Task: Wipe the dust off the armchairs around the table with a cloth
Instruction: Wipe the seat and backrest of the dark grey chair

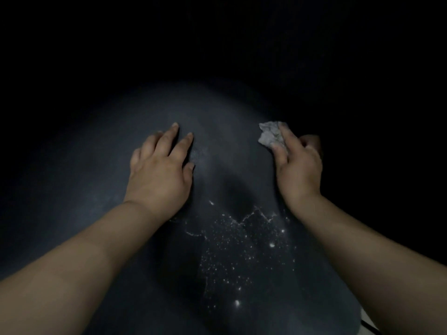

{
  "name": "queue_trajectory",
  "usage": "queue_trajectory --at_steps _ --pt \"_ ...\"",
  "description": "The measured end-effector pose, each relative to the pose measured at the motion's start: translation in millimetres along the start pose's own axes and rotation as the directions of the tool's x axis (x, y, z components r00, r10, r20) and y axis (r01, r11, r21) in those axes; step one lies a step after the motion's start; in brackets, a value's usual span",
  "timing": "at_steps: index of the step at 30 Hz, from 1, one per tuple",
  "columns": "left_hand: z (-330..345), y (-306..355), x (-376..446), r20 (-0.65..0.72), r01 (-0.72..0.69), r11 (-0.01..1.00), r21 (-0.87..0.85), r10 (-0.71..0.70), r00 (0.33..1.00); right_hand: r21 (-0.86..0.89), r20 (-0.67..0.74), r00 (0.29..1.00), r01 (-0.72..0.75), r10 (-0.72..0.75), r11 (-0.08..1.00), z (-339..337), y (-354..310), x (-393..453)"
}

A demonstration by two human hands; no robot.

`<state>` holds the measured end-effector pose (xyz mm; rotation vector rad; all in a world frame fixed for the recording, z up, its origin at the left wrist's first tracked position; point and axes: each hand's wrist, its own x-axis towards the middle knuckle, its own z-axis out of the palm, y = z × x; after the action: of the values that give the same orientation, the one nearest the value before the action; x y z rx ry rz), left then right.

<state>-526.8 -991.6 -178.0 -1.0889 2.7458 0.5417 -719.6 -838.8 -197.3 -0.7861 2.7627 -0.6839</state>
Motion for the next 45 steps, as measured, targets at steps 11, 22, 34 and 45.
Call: queue_trajectory --at_steps 11,22,34,45 --pt "-4 26 -5 0.023 -0.039 0.999 0.027 0.038 0.999 -0.017 -0.064 0.996 -0.07 0.069 0.997 -25 9 -54" --pt "5 25 -2 0.007 -0.067 0.997 0.044 0.067 0.998 0.003 -0.158 0.962 -0.224 0.222 0.975 -19 6 -102" --pt "8 22 -10 0.009 -0.122 0.99 0.069 0.121 0.993 0.218 -0.243 0.682 -0.655 0.69 0.724 -19 33 -114" --pt "14 23 -11 -0.015 -0.114 0.992 0.044 0.115 0.993 0.291 -0.223 0.697 -0.619 0.681 0.729 -12 16 -89"
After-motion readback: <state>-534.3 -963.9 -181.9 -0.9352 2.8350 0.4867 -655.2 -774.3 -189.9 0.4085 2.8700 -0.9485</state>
